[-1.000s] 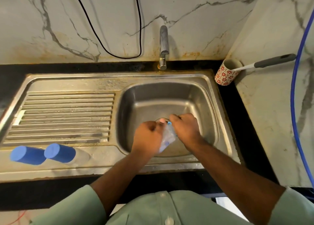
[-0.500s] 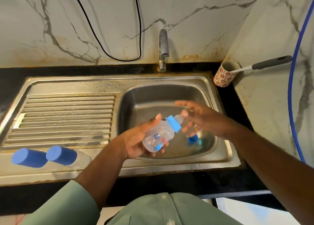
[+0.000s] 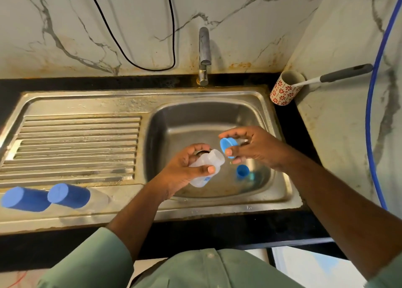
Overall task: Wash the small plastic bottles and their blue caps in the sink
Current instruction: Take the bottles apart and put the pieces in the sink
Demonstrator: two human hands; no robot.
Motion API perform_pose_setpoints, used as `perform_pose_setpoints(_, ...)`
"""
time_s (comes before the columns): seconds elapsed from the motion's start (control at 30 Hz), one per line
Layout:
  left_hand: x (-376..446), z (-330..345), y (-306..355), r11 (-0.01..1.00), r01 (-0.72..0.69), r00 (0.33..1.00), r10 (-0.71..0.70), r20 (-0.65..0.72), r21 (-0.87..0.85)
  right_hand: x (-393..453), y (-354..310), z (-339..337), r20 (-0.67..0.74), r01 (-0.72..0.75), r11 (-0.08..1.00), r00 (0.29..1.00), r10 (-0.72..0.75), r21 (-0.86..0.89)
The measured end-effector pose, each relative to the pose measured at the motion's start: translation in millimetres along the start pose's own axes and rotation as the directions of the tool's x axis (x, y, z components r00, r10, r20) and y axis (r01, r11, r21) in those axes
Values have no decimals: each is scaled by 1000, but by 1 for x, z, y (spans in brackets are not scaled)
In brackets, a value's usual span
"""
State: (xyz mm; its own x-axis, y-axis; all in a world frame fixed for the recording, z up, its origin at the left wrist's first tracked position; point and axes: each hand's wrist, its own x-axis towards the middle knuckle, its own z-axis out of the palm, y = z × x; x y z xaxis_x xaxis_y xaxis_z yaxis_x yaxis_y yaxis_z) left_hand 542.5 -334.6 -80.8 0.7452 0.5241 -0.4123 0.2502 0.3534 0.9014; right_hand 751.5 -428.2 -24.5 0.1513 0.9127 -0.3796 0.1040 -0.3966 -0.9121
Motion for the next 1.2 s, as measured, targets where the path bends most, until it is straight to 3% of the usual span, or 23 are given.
perform_pose_setpoints(0.1, 20, 2, -19, 951, -77, 991, 105, -80, 300, 2, 25, -6, -125, -9, 1000, 992, 12, 27)
perform_pose_setpoints(0.17, 37, 8, -28, 825, -86, 984, 157, -79, 558, 6, 45, -3, -144, -38, 999, 989, 38, 0)
perform_pose_setpoints(0.27, 66, 12, -51, 652, 30, 998, 19, -55, 757, 17, 72, -1, -218, -104, 993, 972, 90, -52)
perform_pose_setpoints(0.37, 85, 8, -77, 566, 113, 988, -149, -33, 817, 24, 93, 3, -303, -173, 968, 946, 112, -181)
perform_pose_setpoints(0.47, 97, 2, -92, 536, 130, 975, -221, -10, 834, 27, 112, 6, -331, -191, 978, 931, 155, -80)
perform_pose_setpoints(0.6, 105, -7, -102, 384, 130, 953, -303, -8, 914, 29, 127, 9, -348, -203, 979, 918, 191, 2)
perform_pose_setpoints(0.77, 110, 0, -97, 93, 35, 969, -248, -11, 995, 30, 137, 2, -198, -249, 959, 955, 220, -134)
perform_pose_setpoints(0.87, 110, 6, -98, -27, 36, 970, -239, -42, 999, 34, 138, 0, -210, -250, 955, 954, 215, -160)
perform_pose_setpoints(1.03, 103, 14, -93, 26, 177, 942, -294, -162, 984, 36, 130, 6, -227, -212, 977, 951, 210, 14)
perform_pose_setpoints(1.13, 97, 12, -66, 29, 251, 930, -284, -233, 968, 34, 123, 10, -266, -176, 984, 951, 161, -34)
perform_pose_setpoints(1.17, 92, 11, -56, 115, 264, 945, -228, -234, 958, 32, 121, 11, -284, -159, 984, 950, 129, -82)
perform_pose_setpoints(1.2, 85, 10, -47, 289, 277, 957, -172, -235, 916, 31, 118, 12, -297, -142, 983, 950, 101, -120)
